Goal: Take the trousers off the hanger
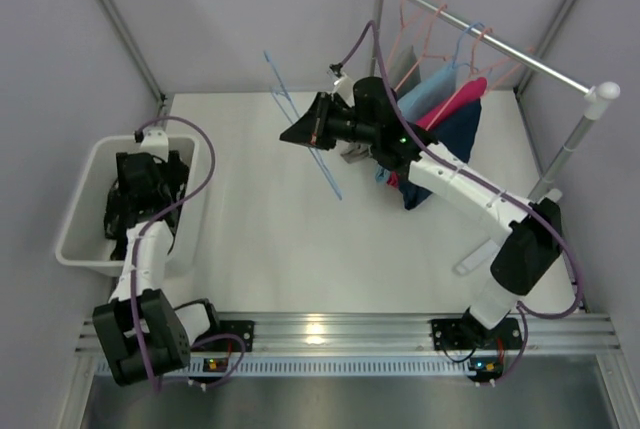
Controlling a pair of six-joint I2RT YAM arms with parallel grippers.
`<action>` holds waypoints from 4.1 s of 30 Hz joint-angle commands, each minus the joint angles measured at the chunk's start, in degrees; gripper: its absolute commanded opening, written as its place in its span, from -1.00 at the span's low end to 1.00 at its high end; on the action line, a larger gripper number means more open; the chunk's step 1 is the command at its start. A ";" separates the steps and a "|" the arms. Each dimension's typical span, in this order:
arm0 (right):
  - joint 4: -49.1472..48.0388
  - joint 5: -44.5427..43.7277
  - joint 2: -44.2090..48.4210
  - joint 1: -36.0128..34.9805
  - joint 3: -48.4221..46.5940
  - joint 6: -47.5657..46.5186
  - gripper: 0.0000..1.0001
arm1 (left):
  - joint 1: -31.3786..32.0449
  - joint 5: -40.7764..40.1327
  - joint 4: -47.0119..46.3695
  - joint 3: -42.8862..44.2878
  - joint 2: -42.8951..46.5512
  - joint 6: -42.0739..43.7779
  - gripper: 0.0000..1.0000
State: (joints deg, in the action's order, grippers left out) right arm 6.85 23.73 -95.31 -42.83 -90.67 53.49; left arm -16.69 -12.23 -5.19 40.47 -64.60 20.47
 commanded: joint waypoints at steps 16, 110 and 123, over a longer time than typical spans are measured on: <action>5.00 -4.11 32.90 2.40 10.33 -12.36 -1.00 | -0.01 24.96 39.90 31.68 17.66 -10.36 0.98; 33.04 -20.47 64.10 45.38 20.63 -7.52 0.54 | -0.01 29.10 37.71 46.10 2.90 -18.45 0.98; 30.33 -9.85 60.24 45.38 9.03 -13.42 0.58 | -0.10 28.84 37.54 46.02 3.07 -18.97 0.98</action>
State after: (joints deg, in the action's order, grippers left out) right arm 37.60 10.39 -32.84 1.80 -79.53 41.60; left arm -16.71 15.68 35.29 85.52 -61.69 2.42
